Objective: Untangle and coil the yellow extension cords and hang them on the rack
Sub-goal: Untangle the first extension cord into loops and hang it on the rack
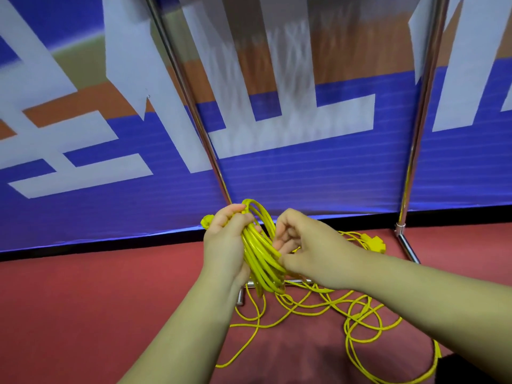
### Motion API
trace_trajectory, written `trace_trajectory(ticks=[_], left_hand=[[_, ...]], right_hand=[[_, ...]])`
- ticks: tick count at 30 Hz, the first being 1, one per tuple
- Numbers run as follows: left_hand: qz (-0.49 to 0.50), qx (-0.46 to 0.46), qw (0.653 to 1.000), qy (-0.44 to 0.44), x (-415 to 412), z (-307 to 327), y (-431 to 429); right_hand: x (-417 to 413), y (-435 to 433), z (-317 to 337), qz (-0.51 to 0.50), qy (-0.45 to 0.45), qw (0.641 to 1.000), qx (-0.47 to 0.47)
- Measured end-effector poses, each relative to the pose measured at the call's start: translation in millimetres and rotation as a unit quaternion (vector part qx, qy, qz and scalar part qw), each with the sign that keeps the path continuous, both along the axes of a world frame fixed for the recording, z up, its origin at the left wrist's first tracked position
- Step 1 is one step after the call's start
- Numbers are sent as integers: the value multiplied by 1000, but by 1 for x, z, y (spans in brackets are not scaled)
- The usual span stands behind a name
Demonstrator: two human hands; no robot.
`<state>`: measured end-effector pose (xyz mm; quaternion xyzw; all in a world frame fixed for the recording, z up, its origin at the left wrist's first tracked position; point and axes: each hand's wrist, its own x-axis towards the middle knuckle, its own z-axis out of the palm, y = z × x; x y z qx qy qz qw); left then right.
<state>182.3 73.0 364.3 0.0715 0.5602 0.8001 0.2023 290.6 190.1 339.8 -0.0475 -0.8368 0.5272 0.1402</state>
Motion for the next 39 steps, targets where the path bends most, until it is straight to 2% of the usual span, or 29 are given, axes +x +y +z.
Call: trace_trajectory(ticks=[6, 13, 15, 23, 32, 39], left_hand=[[11, 62, 998, -8, -12, 18, -19], [-26, 161, 985, -54, -37, 32, -50], [-34, 174, 982, -59, -40, 34, -57], [-56, 118, 991, 5, -47, 34, -76], [-54, 80, 995, 12, -44, 28, -72], [-57, 113, 992, -8, -43, 28, -61]], right_hand=[[-3, -3, -19, 11, -10, 1000, -10], [-14, -4, -56, 3, -56, 995, 83], [-20, -9, -65, -6, -61, 995, 80], [-34, -4, -55, -1, -50, 998, -34], [-27, -1, -14, 22, -25, 998, -47], [-24, -5, -32, 110, -80, 987, -85]])
